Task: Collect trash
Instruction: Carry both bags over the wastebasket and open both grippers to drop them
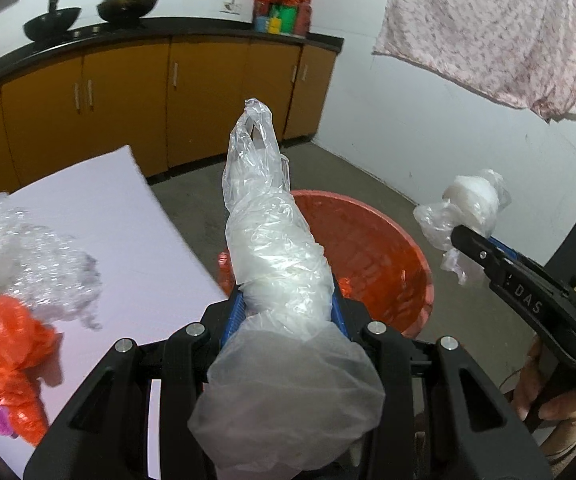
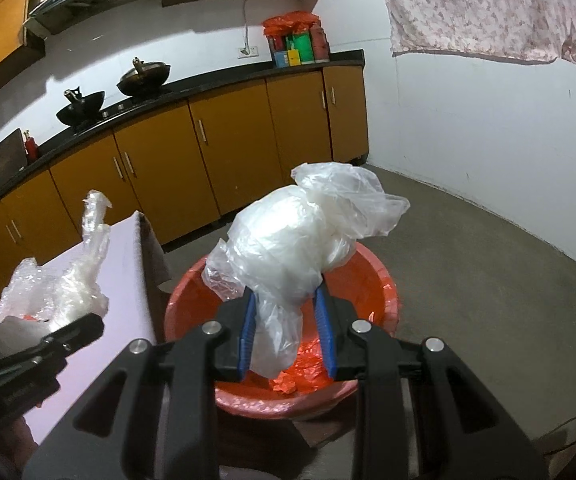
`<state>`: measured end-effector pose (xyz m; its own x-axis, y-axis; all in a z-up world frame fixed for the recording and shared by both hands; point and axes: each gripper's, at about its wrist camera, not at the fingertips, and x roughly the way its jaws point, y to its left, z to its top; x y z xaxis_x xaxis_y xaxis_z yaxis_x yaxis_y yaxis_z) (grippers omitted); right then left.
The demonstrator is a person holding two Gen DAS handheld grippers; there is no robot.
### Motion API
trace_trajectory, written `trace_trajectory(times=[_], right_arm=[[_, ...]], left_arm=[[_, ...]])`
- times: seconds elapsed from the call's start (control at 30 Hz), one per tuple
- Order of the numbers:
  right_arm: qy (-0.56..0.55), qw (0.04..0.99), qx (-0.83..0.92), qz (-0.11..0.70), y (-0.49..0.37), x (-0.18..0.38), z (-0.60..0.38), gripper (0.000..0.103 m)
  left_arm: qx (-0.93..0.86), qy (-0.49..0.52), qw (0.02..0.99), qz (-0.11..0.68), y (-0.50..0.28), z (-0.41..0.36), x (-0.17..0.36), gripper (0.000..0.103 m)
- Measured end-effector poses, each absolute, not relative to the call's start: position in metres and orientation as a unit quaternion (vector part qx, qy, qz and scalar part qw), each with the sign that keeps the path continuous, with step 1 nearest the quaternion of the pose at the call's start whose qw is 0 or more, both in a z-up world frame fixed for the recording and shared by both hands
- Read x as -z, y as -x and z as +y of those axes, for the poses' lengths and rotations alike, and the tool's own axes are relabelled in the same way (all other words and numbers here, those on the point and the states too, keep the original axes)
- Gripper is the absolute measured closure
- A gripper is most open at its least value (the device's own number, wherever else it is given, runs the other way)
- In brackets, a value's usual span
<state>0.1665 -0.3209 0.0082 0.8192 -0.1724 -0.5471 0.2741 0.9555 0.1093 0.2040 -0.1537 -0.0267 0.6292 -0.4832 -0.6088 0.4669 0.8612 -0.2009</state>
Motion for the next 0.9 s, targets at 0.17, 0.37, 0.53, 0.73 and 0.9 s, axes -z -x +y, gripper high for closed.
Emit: trace_trajectory(times=[0.17, 0.37, 0.53, 0.73, 0.9], right_arm=[[-0.094, 0.947, 0.122, 0.282, -0.179, -0.001, -0.331, 0.075], [-0.097, 0.945, 0.122, 0.286, -0.196, 0.004, -0.339, 0.074], [-0.113, 0.947, 0.115, 0.279, -0.206, 0.007, -0.345, 0.065], [-0.131, 0.944, 0.112, 0.281, -0.209, 0.013, -0.353, 0.055], [-0.13, 0.943, 0.115, 0.285, -0.204, 0.019, -0.354, 0.05]], left_arm=[[0.273, 0.003, 0.895, 0.353, -0.215, -0.169, 0.037, 0.064], [0.283, -0.002, 0.886, 0.368, -0.23, -0.186, 0.046, 0.064], [0.29, -0.008, 0.878, 0.381, -0.24, -0.2, 0.054, 0.059], [0.29, -0.002, 0.874, 0.39, -0.245, -0.198, 0.06, 0.044], [0.27, 0.007, 0.877, 0.397, -0.243, -0.182, 0.061, 0.043]])
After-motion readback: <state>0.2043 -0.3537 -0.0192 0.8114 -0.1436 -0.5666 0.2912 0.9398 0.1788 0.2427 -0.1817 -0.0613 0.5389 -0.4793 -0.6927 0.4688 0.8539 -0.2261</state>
